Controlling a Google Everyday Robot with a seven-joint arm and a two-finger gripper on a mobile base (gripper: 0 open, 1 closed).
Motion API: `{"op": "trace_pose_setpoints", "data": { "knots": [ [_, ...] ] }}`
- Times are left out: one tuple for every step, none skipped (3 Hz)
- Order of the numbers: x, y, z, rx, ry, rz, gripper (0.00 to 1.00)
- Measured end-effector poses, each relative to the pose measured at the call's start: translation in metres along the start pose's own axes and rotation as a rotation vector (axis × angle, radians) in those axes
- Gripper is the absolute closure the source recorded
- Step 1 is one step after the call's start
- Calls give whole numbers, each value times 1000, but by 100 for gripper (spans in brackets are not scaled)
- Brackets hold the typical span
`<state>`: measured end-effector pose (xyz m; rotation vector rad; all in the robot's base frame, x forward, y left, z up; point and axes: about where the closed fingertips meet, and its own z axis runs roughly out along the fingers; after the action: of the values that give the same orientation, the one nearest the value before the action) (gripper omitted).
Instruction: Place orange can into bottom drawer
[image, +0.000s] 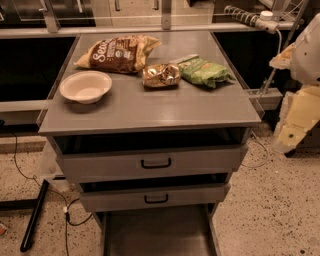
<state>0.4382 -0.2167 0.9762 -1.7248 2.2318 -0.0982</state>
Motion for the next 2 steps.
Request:
{"op": "trace_pose_setpoints", "data": {
  "knots": [
    [-1,-2,-1,6,-6,-4,0],
    [-9,-27,8,1,-47,-15,0]
  ]
}}
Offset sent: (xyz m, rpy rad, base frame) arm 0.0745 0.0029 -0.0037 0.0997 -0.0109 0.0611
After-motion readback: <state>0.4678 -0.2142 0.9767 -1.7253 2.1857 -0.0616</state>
